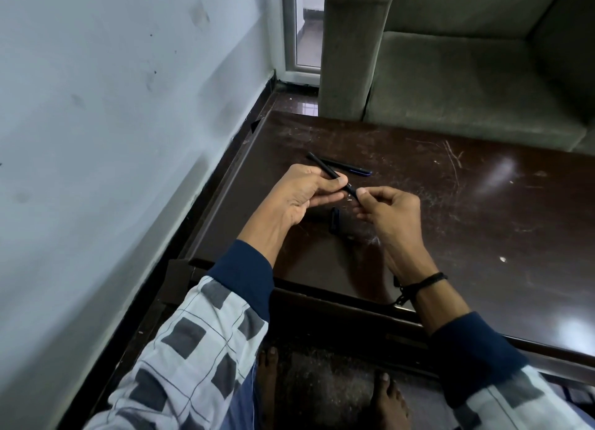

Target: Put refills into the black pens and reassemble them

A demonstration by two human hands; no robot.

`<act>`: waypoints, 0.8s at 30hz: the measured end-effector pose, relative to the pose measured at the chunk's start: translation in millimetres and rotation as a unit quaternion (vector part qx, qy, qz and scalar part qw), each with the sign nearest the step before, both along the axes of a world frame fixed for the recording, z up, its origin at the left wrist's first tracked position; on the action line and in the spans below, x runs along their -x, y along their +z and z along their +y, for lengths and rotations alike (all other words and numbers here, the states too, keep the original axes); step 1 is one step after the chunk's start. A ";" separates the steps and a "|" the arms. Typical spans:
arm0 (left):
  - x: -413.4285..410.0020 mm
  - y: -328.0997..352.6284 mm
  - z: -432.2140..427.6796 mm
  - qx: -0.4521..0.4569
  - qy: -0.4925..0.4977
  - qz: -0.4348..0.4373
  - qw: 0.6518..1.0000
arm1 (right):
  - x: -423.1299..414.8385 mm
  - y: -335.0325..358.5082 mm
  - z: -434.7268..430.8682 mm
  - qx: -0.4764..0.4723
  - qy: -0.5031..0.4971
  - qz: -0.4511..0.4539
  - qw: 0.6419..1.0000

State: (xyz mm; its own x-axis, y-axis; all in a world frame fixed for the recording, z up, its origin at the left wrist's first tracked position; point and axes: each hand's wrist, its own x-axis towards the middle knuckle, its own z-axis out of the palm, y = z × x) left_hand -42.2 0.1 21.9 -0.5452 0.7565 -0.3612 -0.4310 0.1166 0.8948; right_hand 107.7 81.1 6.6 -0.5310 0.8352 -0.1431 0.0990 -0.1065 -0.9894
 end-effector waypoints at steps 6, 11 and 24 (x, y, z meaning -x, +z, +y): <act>0.2 -0.2 0.1 -0.003 0.002 0.001 1.000 | -2.0 1.4 0.6 -0.002 0.011 0.016 1.000; 0.5 -0.2 0.0 0.000 -0.001 -0.002 1.000 | -1.8 -1.4 1.5 -0.037 0.010 -0.005 0.999; -1.0 -0.4 0.0 -0.002 0.000 0.000 1.000 | -1.6 -2.6 1.4 -0.027 0.012 -0.008 1.000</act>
State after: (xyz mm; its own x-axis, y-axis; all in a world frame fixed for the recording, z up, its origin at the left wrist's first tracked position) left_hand -41.3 0.1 21.5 -0.5456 0.7572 -0.3591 -0.4316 0.1135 0.8949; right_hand 109.3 82.5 4.0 -0.5490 0.8290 -0.1066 0.1165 -0.0504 -0.9919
